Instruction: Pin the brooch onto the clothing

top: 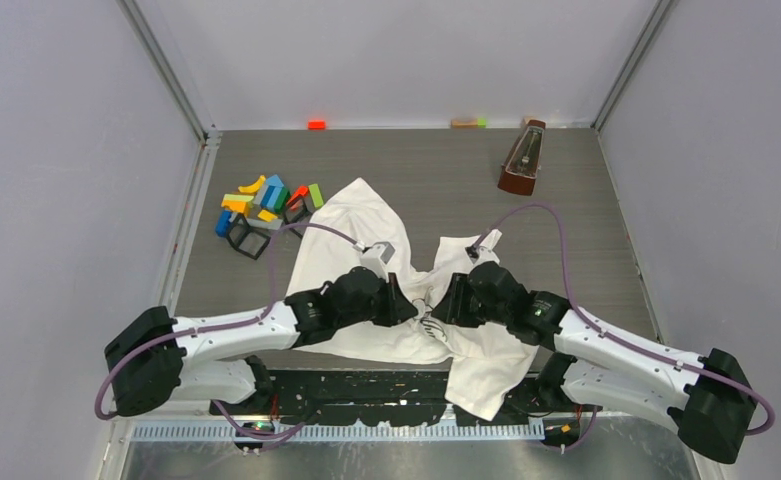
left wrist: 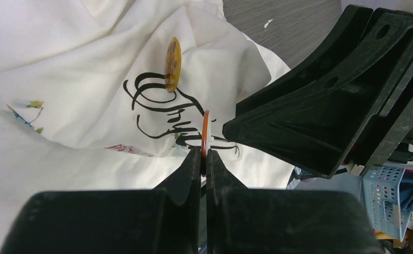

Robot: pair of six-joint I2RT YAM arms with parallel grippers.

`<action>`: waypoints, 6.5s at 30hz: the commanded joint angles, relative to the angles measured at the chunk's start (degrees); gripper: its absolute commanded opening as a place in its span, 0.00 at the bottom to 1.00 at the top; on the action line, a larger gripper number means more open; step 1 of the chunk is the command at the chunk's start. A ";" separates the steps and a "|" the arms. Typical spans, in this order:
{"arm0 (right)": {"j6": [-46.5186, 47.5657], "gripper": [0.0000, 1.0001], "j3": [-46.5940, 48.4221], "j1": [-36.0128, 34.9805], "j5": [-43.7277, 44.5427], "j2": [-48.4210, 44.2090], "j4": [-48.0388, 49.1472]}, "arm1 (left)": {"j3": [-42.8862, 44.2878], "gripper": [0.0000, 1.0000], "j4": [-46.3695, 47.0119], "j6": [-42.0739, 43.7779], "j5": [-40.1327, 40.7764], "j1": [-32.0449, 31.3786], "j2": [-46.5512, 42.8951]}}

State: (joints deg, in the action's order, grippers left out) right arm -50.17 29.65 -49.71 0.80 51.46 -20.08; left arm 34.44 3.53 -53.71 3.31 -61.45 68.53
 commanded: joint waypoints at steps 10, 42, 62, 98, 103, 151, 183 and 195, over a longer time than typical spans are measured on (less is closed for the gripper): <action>-2.04 0.13 -1.11 -1.09 2.32 1.74 5.24 | 5.12 0.00 0.34 2.09 4.35 -2.24 5.66; 0.04 0.01 -2.17 -1.13 1.10 -2.87 8.51 | 14.29 0.00 -9.58 6.47 8.31 -5.97 14.64; 2.19 0.01 -5.45 -1.70 -2.16 3.38 12.07 | 11.05 0.00 -4.07 5.33 8.99 -6.09 12.16; 6.16 0.06 -6.85 -2.41 -4.86 1.66 13.57 | 8.14 0.00 3.45 5.86 4.39 -6.12 12.50; 5.98 0.01 -7.47 -2.41 -5.59 2.67 14.76 | 7.25 0.00 5.68 6.63 3.24 -6.07 12.12; 8.96 0.28 -5.75 -2.33 -8.29 5.54 12.68 | -0.81 0.00 19.61 5.42 -6.35 -0.73 6.98; 27.86 0.73 -3.13 6.56 -38.50 -13.87 21.39 | 1.12 0.00 11.42 10.18 -65.28 19.65 0.58; 24.71 0.52 -4.68 6.49 -44.68 -6.46 27.75 | 1.97 0.00 11.50 10.40 -66.94 20.05 1.41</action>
State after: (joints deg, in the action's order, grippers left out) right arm -24.29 25.26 -43.31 -40.64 43.92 1.93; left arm 33.74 14.09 -44.05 -60.29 -41.76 70.26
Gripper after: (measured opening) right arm 0.541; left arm 0.029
